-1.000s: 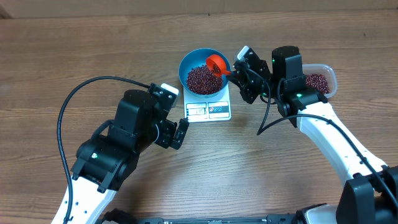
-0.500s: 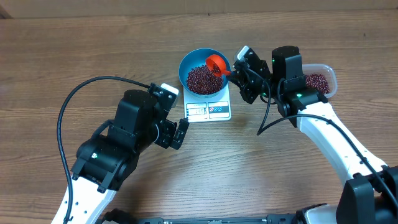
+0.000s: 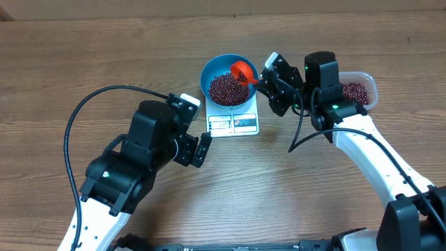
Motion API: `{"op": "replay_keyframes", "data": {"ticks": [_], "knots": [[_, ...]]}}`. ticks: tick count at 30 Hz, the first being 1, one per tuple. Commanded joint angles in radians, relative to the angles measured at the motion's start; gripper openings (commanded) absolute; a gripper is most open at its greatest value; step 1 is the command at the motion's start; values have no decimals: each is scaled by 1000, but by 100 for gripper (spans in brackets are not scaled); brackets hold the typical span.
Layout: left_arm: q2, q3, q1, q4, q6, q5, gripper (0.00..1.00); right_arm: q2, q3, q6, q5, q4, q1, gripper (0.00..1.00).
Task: Scoop item into bowl and weigh 150g on scale
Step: 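Tilt the red scoop slightly with the right gripper, trickling beans into the bowl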
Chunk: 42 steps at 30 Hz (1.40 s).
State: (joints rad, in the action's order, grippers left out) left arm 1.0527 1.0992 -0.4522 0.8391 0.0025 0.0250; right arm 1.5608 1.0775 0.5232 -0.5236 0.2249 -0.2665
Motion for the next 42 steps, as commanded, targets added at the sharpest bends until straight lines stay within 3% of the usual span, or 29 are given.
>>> {"op": "replay_keyframes", "data": {"ticks": [1,23,26,32,42], "knots": [[-6,-3,-6,-1,-6,-6,100,4,36,67,0,-11,-2,4],[-6,-3,-6,-1,-6,-6,100,4,36,108,8,-10,-2,4],[-6,-3,-6,-1,-6,-6,99,4,36,47,8,-10,-2,4],[-6,-3,-6,-1,-6,-6,100,4,36,-289,7,12,-2,4],[-6,-3,-6,-1,-6,-6,99,4,36,-344,7,24,-2,4]]}}
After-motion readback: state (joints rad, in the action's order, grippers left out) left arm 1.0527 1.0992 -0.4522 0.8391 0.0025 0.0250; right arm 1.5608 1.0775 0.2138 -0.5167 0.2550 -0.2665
